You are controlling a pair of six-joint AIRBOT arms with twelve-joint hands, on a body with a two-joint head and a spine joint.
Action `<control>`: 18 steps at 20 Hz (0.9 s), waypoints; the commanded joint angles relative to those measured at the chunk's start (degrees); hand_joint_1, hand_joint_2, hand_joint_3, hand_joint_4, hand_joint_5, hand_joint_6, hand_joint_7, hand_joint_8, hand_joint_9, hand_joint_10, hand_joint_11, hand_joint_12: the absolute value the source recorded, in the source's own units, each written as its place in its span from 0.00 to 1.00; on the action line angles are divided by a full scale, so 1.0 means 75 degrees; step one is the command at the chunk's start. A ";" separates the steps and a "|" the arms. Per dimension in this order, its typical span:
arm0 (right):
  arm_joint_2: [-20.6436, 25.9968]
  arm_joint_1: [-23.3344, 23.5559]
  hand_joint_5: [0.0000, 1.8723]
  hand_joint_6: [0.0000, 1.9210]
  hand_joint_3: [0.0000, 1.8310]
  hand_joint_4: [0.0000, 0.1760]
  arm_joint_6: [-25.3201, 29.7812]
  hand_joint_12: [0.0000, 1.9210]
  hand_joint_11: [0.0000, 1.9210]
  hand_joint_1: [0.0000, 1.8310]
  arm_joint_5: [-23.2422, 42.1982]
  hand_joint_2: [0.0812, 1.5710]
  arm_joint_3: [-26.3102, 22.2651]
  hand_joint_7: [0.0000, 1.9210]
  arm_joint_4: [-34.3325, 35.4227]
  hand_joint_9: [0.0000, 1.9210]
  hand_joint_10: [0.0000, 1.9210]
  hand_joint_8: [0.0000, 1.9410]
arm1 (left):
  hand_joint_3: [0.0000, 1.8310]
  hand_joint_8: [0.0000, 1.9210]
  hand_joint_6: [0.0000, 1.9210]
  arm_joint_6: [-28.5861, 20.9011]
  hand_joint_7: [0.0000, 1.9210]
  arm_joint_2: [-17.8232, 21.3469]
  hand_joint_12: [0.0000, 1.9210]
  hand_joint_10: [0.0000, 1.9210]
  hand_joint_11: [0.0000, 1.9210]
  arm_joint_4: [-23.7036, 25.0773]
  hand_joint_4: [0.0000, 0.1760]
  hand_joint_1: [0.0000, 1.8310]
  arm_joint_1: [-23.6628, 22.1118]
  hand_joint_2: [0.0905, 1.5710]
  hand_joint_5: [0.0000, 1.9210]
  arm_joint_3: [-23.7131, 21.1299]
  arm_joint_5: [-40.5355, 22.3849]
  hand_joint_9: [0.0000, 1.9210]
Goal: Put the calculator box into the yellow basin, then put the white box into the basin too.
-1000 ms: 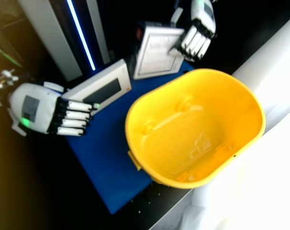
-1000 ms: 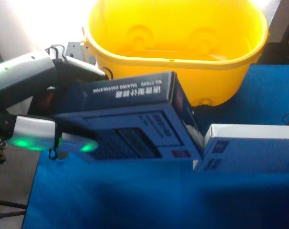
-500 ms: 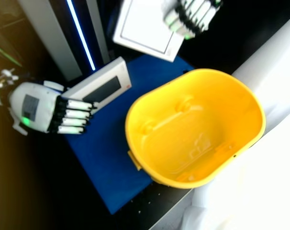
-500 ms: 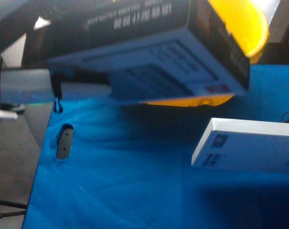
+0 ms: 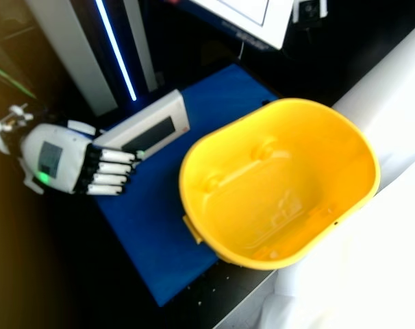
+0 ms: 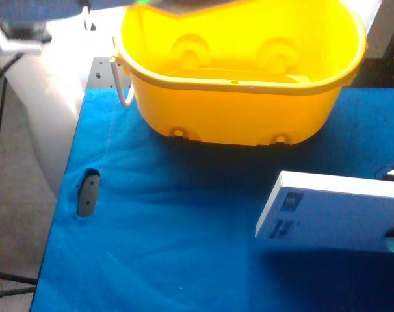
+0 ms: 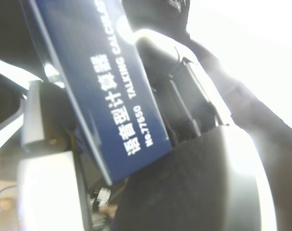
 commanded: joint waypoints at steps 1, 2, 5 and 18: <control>-0.0012 0.0041 0.49 0.54 0.00 0.00 0.0103 0.83 0.43 0.66 -0.0892 0.72 0.0057 0.48 -0.0023 0.48 0.60 0.63 | 0.00 0.60 0.64 -0.0021 0.48 -0.0148 0.84 0.76 0.39 -0.0184 0.00 0.74 -0.0334 0.75 0.33 0.0158 -0.0220 0.43; -0.0024 0.0044 0.49 0.54 0.00 0.00 0.0103 0.83 0.42 0.66 -0.0882 0.72 0.0070 0.48 -0.0041 0.47 0.60 0.63 | 0.00 0.60 0.64 -0.0022 0.49 -0.0345 0.84 0.75 0.40 -0.0077 0.00 0.74 -0.0737 0.74 0.32 0.0396 0.0233 0.43; -0.0062 0.0118 0.48 0.56 0.00 0.01 0.0103 0.83 0.40 0.66 -0.0790 0.72 0.0109 0.47 -0.0117 0.46 0.60 0.63 | 0.00 0.60 0.64 -0.0023 0.49 -0.0842 0.84 0.75 0.40 0.0223 0.00 0.74 -0.1558 0.74 0.32 0.0975 0.1587 0.43; -0.0211 0.0520 0.48 0.53 0.00 0.00 0.0103 0.87 0.35 0.74 -0.0400 0.72 0.0284 0.45 -0.0469 0.42 0.73 0.61 | 0.00 0.68 0.67 0.0013 0.39 -0.3189 0.79 0.76 0.31 0.0305 0.00 0.73 -0.1819 0.75 0.39 0.3585 0.5179 0.40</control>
